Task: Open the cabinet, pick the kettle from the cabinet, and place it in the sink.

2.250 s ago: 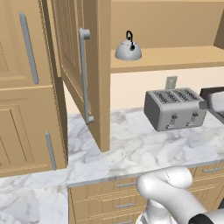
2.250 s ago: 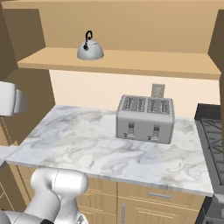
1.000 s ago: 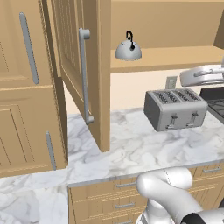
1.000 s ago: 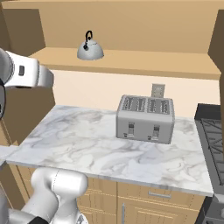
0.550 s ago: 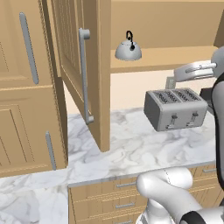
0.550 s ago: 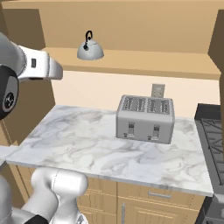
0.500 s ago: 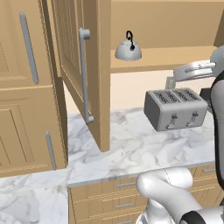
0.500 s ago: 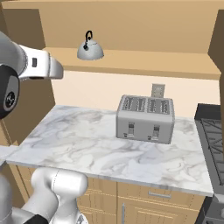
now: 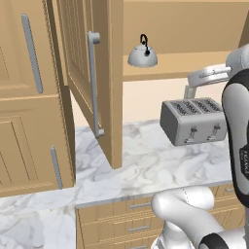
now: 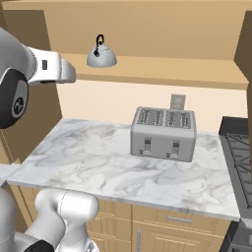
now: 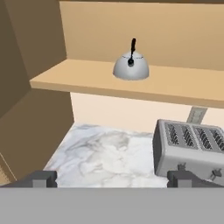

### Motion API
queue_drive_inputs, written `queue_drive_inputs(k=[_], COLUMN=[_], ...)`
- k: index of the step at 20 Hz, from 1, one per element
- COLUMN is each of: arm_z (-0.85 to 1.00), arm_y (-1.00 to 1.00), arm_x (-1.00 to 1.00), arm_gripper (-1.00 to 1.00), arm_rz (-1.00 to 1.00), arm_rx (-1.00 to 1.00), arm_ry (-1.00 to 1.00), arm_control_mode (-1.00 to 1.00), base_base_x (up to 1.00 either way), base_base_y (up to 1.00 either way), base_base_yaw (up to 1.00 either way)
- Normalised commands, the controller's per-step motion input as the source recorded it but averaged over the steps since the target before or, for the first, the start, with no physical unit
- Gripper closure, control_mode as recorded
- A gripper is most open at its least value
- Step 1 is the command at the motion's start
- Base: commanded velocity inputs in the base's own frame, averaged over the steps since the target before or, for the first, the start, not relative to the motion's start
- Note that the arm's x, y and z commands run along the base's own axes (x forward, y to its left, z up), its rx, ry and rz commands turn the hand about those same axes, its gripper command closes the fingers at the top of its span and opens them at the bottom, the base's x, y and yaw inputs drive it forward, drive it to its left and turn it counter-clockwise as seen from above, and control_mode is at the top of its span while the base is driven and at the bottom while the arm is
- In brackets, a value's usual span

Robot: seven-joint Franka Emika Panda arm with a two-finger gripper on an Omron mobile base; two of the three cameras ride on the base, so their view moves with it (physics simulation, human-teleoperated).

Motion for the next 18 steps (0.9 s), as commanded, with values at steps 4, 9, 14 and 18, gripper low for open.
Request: queue_drive_inputs(k=[4, 9, 14, 18], arm_z=[0.0, 0.0, 0.0, 0.03], arm_y=[-0.03, -0.01, 0.0, 0.0], arm_x=[0.18, 0.21, 0.34, 0.33], arm_gripper=[-1.0, -1.0, -1.0, -1.0], arm_rz=[0.0, 0.0, 0.0, 0.0], arm_rx=[-0.03, -0.02, -0.01, -0.03], arm_ry=[-0.07, -0.05, -0.01, 0.0], arm_control_mode=[-1.0, -1.0, -1.0, -1.0], base_base_x=[0.0, 0.0, 0.0, 0.0], base_base_y=[0.0, 0.0, 0.0, 0.0], base_base_yaw=[0.0, 0.0, 0.0, 0.0])
